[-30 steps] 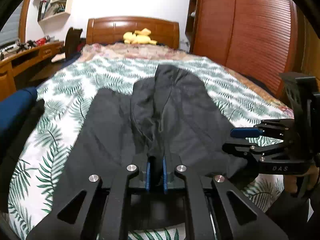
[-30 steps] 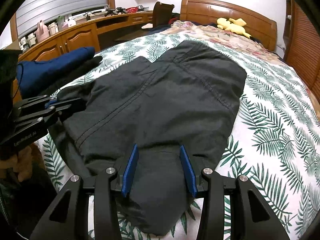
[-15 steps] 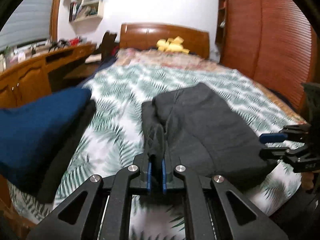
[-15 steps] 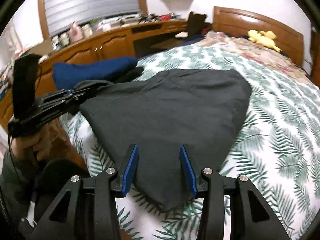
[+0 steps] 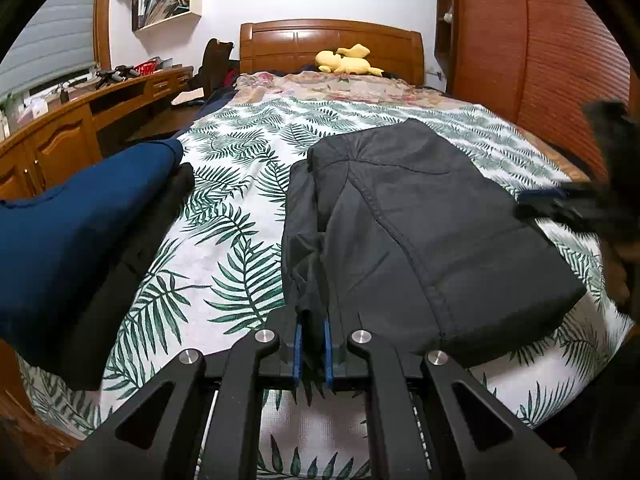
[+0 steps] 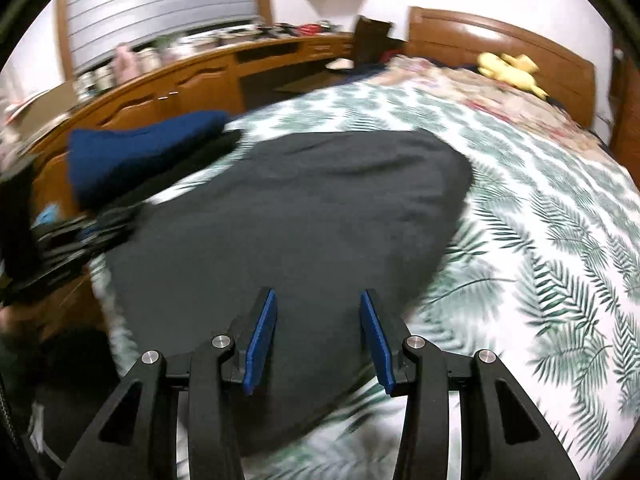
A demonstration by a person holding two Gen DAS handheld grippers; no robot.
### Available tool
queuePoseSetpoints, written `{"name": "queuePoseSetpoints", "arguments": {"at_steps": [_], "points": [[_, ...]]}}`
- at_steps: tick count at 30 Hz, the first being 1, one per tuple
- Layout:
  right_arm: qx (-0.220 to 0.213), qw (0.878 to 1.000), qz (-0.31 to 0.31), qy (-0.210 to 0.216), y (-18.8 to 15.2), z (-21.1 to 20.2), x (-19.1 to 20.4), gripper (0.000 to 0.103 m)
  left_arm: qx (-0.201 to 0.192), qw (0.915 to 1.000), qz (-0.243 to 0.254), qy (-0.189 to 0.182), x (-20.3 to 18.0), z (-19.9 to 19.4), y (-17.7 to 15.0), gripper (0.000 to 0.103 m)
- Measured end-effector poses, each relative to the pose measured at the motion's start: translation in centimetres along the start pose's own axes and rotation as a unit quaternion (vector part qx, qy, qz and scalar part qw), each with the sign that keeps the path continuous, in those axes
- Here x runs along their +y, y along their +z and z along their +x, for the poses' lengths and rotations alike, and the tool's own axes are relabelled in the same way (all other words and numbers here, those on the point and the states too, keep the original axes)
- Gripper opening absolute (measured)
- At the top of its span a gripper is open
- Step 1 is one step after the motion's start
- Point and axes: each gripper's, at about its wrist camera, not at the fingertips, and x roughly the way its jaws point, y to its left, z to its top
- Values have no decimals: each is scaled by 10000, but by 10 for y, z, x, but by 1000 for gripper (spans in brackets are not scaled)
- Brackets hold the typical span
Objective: Fold large clothes
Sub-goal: 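Close the right gripper on the jacket bundle while the left gripper holds it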
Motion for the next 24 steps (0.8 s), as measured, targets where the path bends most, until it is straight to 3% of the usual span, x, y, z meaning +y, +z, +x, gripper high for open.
{"name": "queuePoseSetpoints", "arguments": {"at_steps": [5,8,11,14,19,21,24], "points": [[77,9991,392,-135,21,43,-45,46,63,9999,87,35,-1,2,4,8],[151,9983,538,-191,31,67,-60,63,125,9999,84,39,0,4,4,8],[299,9954,909,15,42,95,-76,80,185,9997,135,70,-3,7,4,8],[490,9904,1235,393,48,121,-85,82,251,9995,194,88,-4,11,4,8],[624,9785,1741,912,49,148,-99,82,299,9994,174,19,-1,13,4,8],[614,9776,1754,987,51,149,-97,75,305,9994,158,8,-1,13,4,8],[503,9778,1731,1073,49,148,-98,51,299,9994,163,39,0,13,5,8]]}}
